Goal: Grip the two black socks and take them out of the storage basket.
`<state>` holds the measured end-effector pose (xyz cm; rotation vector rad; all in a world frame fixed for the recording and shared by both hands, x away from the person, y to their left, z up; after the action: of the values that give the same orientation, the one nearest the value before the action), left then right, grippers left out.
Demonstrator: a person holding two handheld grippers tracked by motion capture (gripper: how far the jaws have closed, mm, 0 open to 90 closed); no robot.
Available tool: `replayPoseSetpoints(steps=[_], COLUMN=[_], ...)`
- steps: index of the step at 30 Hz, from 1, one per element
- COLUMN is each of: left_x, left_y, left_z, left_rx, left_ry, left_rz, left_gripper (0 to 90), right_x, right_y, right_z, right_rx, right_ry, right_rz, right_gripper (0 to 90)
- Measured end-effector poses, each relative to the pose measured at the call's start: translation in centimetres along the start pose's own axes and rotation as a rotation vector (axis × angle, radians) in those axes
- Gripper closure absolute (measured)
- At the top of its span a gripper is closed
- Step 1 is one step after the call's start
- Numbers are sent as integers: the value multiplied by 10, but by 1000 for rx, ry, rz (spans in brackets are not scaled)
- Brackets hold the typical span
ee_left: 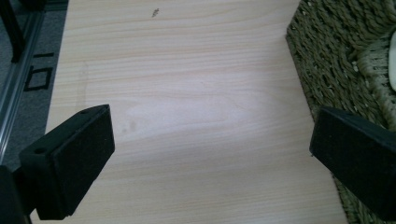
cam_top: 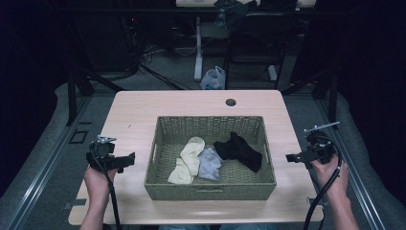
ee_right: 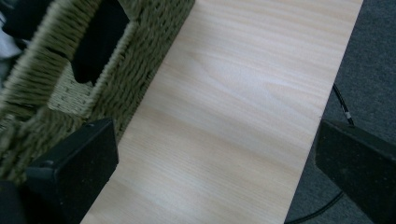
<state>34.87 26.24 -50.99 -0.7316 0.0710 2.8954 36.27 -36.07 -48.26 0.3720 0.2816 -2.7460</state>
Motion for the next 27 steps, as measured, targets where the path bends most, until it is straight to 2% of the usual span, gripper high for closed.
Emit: replayPoseSetpoints(steps=[5, 15, 22, 27], left_x=[0, 0, 0, -1], left_y=[1, 2, 4, 5], left_z=[-1, 0, -1, -2], left_rx=[14, 23, 24, 26], left_ry=[-5, -11, -12, -17], left_rz=[-8, -16, -23, -28], left_gripper=[0, 0, 0, 0], right_x=[-3, -17, -25, -36], right_y=[-2, -17, -30, -42], right_z=[9, 23, 31, 39], right_rx=[-11, -2, 4, -9], right_ry=[5, 11, 16, 25], right_rz=[9, 65, 101, 139], right_gripper=[0, 0, 0, 0])
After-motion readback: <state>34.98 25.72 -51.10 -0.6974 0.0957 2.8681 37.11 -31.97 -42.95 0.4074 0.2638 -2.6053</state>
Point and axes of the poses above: each handheld gripper's, and its own axes: z roughly backward along the jaws, x roughly out of its underside, y roughly to its right, the point moved 1 cm from there along -z, roughly forward along the jaws, and after that the axes turned 13 degrees about -y, right-handed, at the moved point
